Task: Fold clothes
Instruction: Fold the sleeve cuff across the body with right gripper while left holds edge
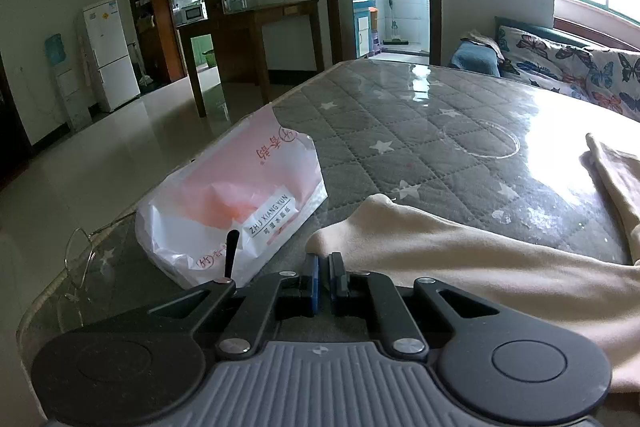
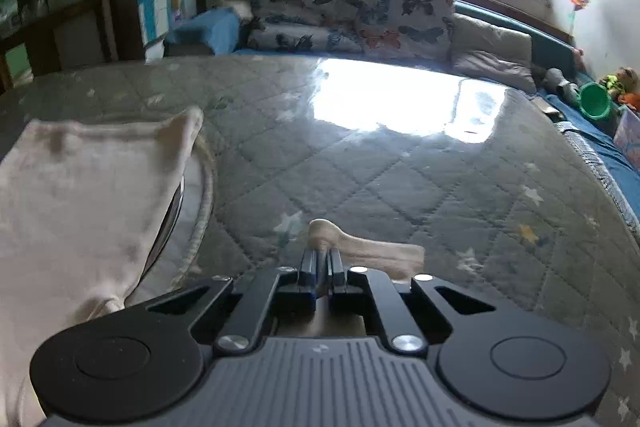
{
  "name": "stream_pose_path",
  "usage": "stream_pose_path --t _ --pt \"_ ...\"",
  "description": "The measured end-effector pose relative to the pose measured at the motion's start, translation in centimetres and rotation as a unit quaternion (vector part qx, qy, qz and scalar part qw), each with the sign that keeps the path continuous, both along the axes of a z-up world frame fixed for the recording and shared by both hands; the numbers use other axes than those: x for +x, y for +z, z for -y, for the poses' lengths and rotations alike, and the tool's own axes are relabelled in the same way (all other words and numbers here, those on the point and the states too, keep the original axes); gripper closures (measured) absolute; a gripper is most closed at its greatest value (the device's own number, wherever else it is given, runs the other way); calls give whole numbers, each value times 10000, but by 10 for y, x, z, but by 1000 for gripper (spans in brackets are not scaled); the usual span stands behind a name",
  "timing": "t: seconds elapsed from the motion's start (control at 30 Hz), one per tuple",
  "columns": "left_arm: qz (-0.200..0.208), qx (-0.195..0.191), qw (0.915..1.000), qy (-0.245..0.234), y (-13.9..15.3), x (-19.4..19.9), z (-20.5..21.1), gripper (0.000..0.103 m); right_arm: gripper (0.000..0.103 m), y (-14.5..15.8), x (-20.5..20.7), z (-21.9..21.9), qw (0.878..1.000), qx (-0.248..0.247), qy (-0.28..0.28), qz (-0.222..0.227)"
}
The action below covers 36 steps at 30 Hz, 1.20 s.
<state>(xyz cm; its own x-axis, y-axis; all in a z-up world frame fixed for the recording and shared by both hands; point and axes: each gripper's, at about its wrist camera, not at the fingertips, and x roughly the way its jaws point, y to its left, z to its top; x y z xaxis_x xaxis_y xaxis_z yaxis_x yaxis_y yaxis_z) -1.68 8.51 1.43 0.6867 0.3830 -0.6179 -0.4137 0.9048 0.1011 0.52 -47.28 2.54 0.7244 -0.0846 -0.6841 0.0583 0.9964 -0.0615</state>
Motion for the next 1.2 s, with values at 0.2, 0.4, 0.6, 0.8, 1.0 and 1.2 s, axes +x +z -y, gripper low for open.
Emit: stream_pose_path --t 0.2,0.4,0.6,0.8,1.0,1.2 --pt "17 -77 10000 10 1 -1 -2 95 99 38 -53 40 9936 182 -619 928" --pt "11 -15 10000 -35 1 -2 -1 95 97 30 -102 90 9880 430 -1227 837" --pt "-39 2 10000 -13 2 0 0 95 94 2 -115 91 9904 328 -1277 409" --pt "-80 -11 10000 3 3 1 -1 94 80 4 -103 42 9963 529 -240 630" --pt "-86 19 9999 66 4 4 -6 94 79 -20 -97 36 9982 450 -230 314" --pt "-72 109 9998 116 3 12 -10 94 79 -15 -102 51 9980 94 -616 104"
